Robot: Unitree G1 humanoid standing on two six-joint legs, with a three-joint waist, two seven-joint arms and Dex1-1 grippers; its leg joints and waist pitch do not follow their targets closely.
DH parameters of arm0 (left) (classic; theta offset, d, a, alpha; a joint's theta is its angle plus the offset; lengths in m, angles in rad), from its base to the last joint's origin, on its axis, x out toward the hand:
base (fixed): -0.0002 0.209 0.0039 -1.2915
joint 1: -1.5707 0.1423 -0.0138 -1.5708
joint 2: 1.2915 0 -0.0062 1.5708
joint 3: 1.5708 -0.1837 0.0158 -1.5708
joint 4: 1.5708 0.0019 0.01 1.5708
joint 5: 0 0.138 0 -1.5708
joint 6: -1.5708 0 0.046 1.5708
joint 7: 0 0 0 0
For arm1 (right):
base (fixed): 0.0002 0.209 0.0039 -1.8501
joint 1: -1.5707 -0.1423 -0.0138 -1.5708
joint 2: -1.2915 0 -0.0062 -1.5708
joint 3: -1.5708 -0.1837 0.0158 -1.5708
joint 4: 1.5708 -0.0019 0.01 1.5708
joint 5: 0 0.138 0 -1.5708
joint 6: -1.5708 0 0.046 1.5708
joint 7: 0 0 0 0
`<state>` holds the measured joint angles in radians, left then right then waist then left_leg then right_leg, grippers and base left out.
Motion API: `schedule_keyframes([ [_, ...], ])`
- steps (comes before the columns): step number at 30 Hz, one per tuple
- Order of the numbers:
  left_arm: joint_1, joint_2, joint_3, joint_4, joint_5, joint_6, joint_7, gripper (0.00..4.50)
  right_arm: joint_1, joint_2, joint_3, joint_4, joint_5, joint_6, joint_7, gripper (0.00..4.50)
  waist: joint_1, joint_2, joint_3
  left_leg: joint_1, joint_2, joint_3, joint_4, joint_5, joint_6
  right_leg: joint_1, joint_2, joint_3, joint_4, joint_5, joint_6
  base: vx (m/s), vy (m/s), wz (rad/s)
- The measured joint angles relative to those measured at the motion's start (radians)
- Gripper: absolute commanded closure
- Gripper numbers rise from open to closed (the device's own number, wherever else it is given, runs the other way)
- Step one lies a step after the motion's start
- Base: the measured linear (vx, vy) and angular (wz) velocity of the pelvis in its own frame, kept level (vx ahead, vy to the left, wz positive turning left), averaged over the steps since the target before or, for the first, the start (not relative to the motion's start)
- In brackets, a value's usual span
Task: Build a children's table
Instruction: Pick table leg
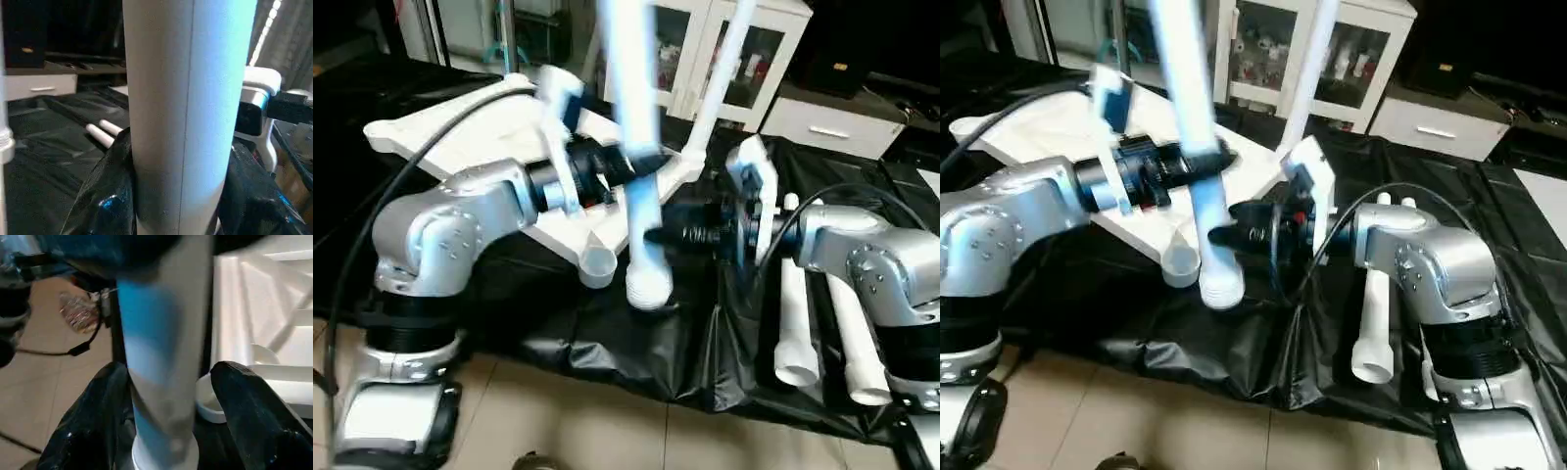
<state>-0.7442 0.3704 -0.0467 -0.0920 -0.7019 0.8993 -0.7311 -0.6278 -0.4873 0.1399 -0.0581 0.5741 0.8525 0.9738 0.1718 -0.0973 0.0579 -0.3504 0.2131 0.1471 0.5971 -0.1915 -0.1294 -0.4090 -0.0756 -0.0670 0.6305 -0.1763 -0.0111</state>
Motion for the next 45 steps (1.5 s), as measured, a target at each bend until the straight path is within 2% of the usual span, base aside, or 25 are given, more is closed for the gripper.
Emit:
schedule_keyframes([
  [2,-0.001,0.006,-0.011,0.003,0.001,-0.006,-0.027,2.68,0.008,-0.004,0.033,0.0,-0.028,-0.041,0.015,1.49,0.0,0.0,0.0,0.0,0.0,0.0,0.0,0.0,0.0,0.0,0.0,0.0,0.0,0.0,0.0,0.0,0.0,0.0],
  [10,-0.014,0.016,-0.03,0.011,0.003,-0.029,-0.087,2.68,0.039,-0.004,0.111,0.0,-0.089,-0.112,0.04,1.49,0.001,-0.001,-0.001,0.0,0.0,0.0,0.0,0.0,0.0,0.0,0.0,0.0,0.0,0.0,0.0,0.0,0.0,0.0],
  [16,-0.014,0.026,-0.038,0.011,0.009,-0.034,-0.13,2.68,0.042,-0.004,0.142,0.005,-0.116,-0.137,0.058,1.49,0.0,-0.001,-0.001,0.0,0.0,0.0,0.0,0.0,0.0,0.0,0.0,0.0,0.001,0.0,0.0,0.0,0.0,0.0],
  [25,-0.014,0.033,-0.042,0.011,0.012,-0.047,-0.159,2.68,0.042,-0.004,0.144,0.006,-0.125,-0.147,0.068,1.49,0.0,-0.001,-0.001,0.0,0.0,0.0,0.0,0.0,0.0,0.0,0.0,0.0,0.001,0.0,0.0,0.0,0.0,0.0],
  [27,-0.014,0.033,-0.044,0.011,0.012,-0.047,-0.161,2.68,0.042,-0.004,0.144,0.006,-0.133,-0.147,0.073,1.79,0.0,-0.001,-0.001,0.0,0.0,0.0,0.0,0.0,0.0,0.0,0.0,0.0,0.001,0.0,0.0,0.0,0.0,0.0],
  [36,-0.014,0.024,-0.048,0.011,0.017,-0.048,-0.161,2.68,0.046,0.004,0.145,0.021,-0.132,-0.147,0.082,2.53,0.0,-0.001,-0.001,0.0,0.0,0.0,0.0,0.0,0.0,0.0,0.0,0.0,0.001,0.0,-0.001,0.0,0.0,0.0],
  [45,-0.014,0.022,-0.044,0.011,0.017,-0.045,-0.162,2.68,0.046,0.013,0.143,0.025,-0.133,-0.147,0.082,2.64,0.0,-0.001,-0.001,0.0,0.0,0.0,0.001,0.0,0.0,0.0,0.0,0.0,0.001,0.0,-0.001,0.0,0.0,0.0],
])
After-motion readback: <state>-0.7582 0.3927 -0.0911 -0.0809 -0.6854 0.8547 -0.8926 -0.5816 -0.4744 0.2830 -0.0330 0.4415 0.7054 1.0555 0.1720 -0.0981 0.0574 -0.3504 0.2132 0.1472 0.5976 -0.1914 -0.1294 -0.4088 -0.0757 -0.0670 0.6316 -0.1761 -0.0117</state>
